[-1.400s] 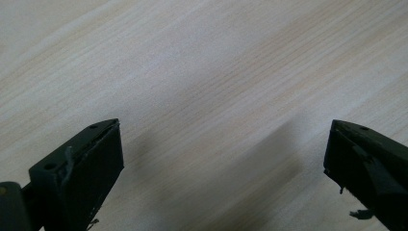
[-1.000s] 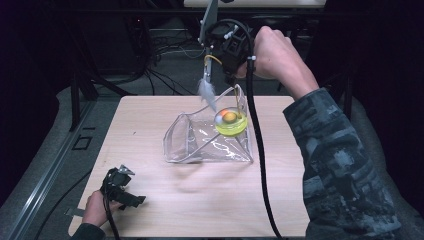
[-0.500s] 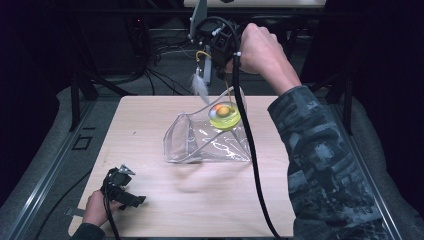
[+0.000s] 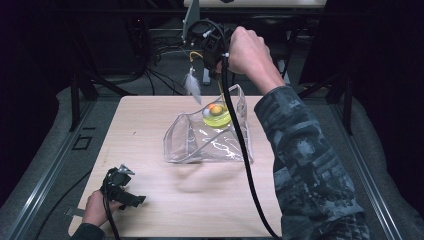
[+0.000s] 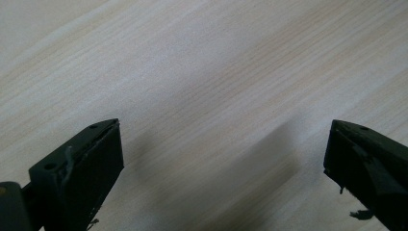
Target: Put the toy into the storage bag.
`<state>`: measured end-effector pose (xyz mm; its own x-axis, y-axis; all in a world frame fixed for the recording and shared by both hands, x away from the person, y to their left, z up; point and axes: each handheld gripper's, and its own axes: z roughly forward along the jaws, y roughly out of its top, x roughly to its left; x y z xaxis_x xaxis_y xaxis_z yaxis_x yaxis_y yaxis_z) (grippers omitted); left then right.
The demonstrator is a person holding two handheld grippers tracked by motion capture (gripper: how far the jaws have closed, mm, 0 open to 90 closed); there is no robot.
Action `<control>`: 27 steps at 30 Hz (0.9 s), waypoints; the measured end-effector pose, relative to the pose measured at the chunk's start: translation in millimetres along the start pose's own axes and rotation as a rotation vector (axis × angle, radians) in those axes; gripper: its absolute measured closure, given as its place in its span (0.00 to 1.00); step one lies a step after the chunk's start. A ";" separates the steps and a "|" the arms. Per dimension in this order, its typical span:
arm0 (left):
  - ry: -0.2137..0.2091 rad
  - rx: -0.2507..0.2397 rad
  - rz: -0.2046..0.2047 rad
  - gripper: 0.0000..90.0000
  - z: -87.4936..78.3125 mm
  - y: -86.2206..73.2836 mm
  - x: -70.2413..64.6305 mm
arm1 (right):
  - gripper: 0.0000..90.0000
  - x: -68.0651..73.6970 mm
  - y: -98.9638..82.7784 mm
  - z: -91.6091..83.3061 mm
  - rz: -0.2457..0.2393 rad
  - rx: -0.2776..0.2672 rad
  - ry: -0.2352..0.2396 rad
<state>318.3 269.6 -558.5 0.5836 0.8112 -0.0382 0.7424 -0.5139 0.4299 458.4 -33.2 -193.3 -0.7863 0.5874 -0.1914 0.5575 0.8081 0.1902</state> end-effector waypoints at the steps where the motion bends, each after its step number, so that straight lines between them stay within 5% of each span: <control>1: 0.000 0.000 0.000 0.00 0.0 0.0 0.0 | 0.97 -0.7 0.6 2.5 0.005 -0.005 0.006; 27: -0.003 0.003 0.010 0.00 0.4 1.1 -0.7 | 0.97 -8.9 5.0 73.1 0.027 0.048 0.048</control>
<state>318.9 268.3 -558.3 0.5922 0.8050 -0.0367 0.7374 -0.5229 0.4276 487.6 -31.3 -261.0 -0.7818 0.6075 -0.1406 0.5901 0.7936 0.1479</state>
